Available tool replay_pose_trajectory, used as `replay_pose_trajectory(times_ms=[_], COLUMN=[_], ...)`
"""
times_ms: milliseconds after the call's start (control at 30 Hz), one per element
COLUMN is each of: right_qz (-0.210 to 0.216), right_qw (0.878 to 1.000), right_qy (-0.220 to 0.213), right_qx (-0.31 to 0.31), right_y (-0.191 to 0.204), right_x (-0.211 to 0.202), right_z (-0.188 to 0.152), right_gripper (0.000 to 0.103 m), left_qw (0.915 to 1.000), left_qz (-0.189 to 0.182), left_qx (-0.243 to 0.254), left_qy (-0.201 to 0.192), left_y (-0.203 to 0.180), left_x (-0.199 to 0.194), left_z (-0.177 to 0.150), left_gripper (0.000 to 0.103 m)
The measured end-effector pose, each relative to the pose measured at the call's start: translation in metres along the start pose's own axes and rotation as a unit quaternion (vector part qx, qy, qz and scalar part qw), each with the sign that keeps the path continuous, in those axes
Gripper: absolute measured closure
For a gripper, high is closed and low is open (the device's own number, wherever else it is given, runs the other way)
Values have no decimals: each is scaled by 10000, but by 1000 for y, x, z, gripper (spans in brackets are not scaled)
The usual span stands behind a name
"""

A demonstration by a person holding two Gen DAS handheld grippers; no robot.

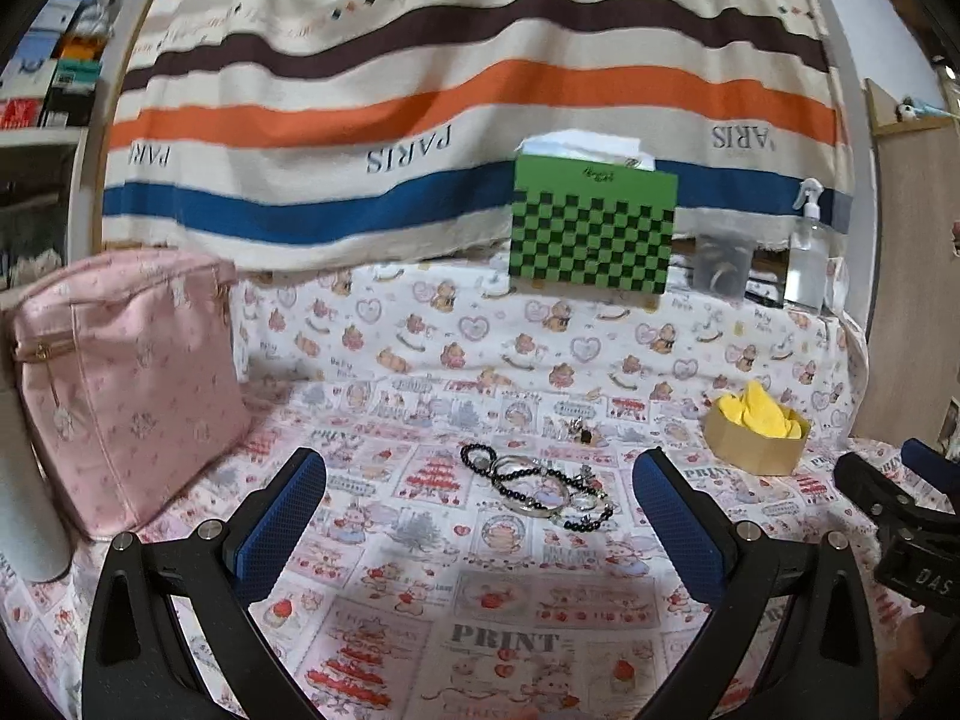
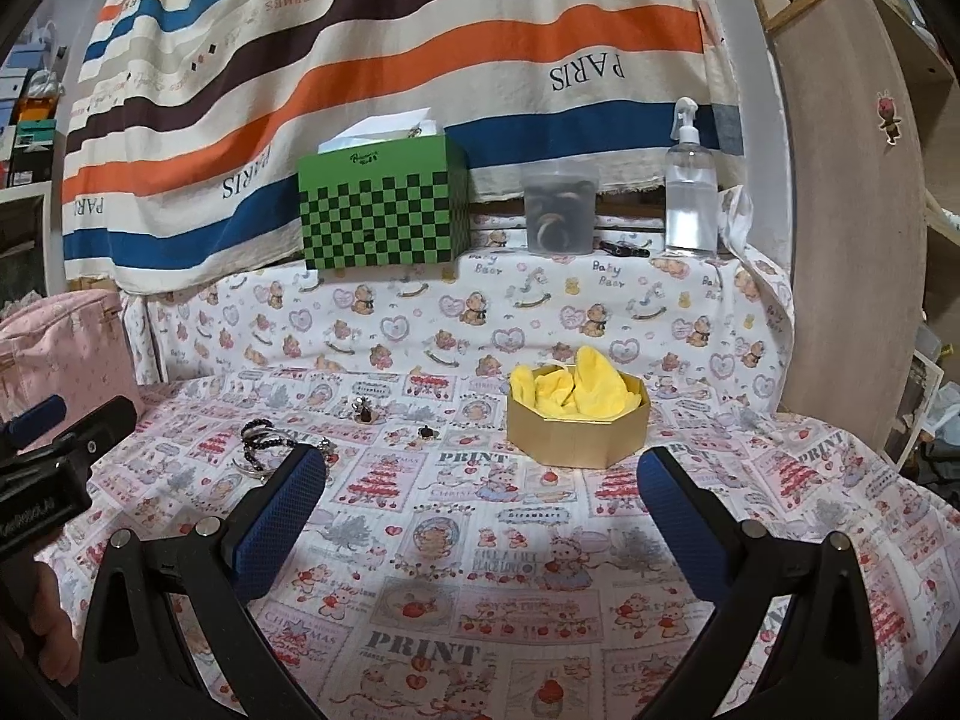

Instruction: Organize jewelry

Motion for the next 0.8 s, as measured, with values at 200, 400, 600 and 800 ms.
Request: replay_pose_trajectory(times_ms=[200, 400, 600, 800], right_qz=[-178, -366, -544, 163], right_qw=[9991, 9970, 9956, 9894], right_qy=[299, 580, 316, 1106], right_qx=[242, 353, 699, 927], right_y=[-27, -47, -49, -29], right_x=[0, 22, 52, 111], right_z=[39, 85, 127, 126], right_gripper=[0, 0, 11, 45], left_qw=[9994, 9980, 9956, 9971], left_qz=[-34, -191, -510, -496], left_qx=[273, 536, 774, 249], left_qy=[-224, -279, 118, 522], left_y=[-9, -33, -52, -25], left_x=[-3, 9, 57, 118], left_z=[31, 85, 135, 138], left_gripper=[0, 0, 0, 0])
Point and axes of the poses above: each gripper's, at about its wrist camera, not at the fingertips, and x roughly the way its jaws point, y to its left, z to its top, the point moved 5 cm from there along x, roughly the way its jaws point, and after that the axes turned 8 degrees about y, right-handed, at the moved point
